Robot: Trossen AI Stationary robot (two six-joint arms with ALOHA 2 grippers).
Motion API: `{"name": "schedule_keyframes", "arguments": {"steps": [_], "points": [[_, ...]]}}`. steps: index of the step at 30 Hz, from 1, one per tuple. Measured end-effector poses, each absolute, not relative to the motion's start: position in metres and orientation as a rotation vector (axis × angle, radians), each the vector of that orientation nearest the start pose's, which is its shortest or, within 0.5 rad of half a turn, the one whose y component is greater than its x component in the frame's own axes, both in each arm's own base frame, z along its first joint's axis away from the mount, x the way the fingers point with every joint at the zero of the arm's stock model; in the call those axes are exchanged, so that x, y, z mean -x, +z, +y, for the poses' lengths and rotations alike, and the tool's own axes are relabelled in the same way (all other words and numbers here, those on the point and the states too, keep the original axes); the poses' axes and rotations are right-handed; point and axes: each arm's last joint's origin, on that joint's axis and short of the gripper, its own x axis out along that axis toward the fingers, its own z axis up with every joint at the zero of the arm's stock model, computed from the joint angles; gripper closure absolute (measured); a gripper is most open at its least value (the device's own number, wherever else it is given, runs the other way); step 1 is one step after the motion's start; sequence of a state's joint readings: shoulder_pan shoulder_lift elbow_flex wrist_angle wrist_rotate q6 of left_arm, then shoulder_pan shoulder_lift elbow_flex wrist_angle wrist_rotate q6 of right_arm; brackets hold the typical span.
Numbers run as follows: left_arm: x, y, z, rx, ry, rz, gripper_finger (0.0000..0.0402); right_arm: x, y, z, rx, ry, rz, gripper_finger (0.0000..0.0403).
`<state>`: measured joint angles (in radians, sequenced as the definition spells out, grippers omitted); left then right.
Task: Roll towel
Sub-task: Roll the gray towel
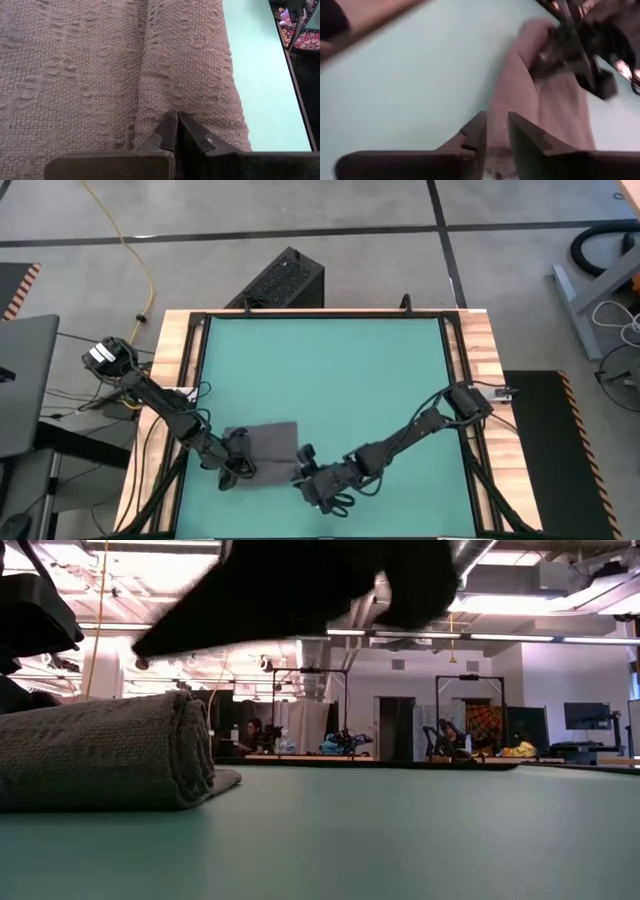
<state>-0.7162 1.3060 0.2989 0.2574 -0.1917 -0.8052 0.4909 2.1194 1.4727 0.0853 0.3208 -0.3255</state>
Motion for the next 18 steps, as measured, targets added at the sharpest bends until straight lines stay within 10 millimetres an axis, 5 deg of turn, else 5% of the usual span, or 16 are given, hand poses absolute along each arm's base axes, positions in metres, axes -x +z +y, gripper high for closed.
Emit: {"name": "schedule_keyframes", "arguments": {"steps": [11,18], "points": [[-0.157,0.118,-0.129,0.432,-0.194,0.826,0.0401,-0.412,0.178,0.221,0.582,0.207,0.506,0.0153],[-0.157,0.118,-0.129,0.435,-0.194,0.827,0.0401,-0.421,0.159,0.216,0.593,0.185,0.51,0.0133]]}}
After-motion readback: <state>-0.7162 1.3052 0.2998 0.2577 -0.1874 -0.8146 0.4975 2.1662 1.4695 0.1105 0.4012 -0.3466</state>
